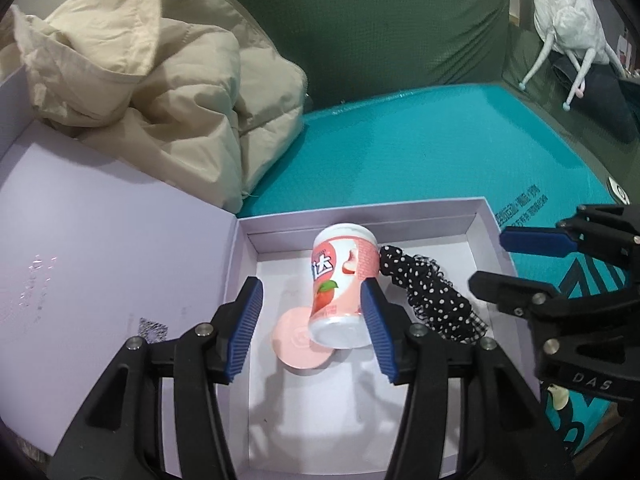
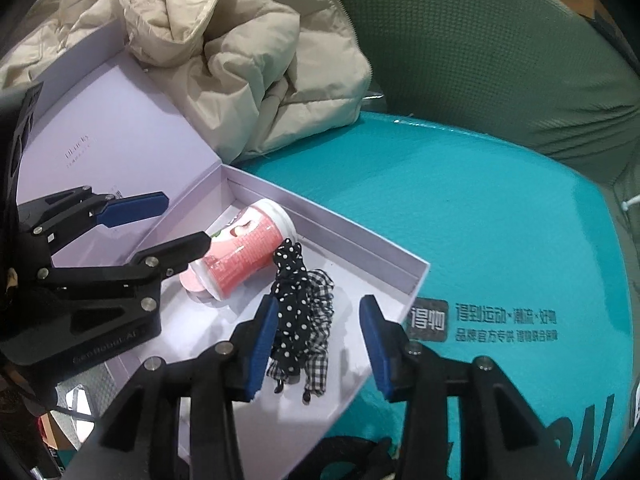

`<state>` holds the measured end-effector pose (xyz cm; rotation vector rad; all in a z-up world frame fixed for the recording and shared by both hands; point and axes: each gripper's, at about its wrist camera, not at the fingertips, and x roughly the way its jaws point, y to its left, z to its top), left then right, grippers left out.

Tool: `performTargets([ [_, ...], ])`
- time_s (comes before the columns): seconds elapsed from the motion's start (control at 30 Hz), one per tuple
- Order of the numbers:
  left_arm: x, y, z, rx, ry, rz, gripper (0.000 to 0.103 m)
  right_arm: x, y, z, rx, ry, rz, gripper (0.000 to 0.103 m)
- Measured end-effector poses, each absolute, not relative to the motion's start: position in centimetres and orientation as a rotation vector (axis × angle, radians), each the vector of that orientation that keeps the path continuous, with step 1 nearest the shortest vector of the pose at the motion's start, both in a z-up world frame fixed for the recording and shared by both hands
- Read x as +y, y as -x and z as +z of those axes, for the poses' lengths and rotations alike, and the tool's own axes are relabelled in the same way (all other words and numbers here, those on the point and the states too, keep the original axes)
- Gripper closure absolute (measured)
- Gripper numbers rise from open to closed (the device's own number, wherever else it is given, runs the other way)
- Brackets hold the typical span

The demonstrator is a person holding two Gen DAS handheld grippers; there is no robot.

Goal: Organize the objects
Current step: 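Lower the candy jar into the box and open the left tool while the right tool releases the scrunchie, then withdraw both tools from the box toward the claw clips on the mat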

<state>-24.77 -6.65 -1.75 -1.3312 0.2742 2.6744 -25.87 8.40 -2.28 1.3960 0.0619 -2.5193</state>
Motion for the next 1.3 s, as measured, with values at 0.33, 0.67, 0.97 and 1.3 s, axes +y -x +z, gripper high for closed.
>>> performTargets([
  [0.33,-6.3,23.1,0.8,0.245,1.269,2.735,0.037,9.3,23.4,0.1,0.053,-1.339,-2.582,0.06],
  [0.67,-5.2,21.1,2.5,0.248,1.221,2.761,0.028,10.1,21.1,1.9,0.055,-1.293,-2.633,0.053],
  [0.97,-4.5,19.4,3.9,0.229,1.193,2.779,0.024,11.0,18.7,3.2,0.07,-1.26,-2.654,0.047],
  [1.3,-2.6,16.3,5.1,0.244,1.141,2.786,0.017,12.1,15.7,4.0,0.105,-1.224,-2.687,0.044],
])
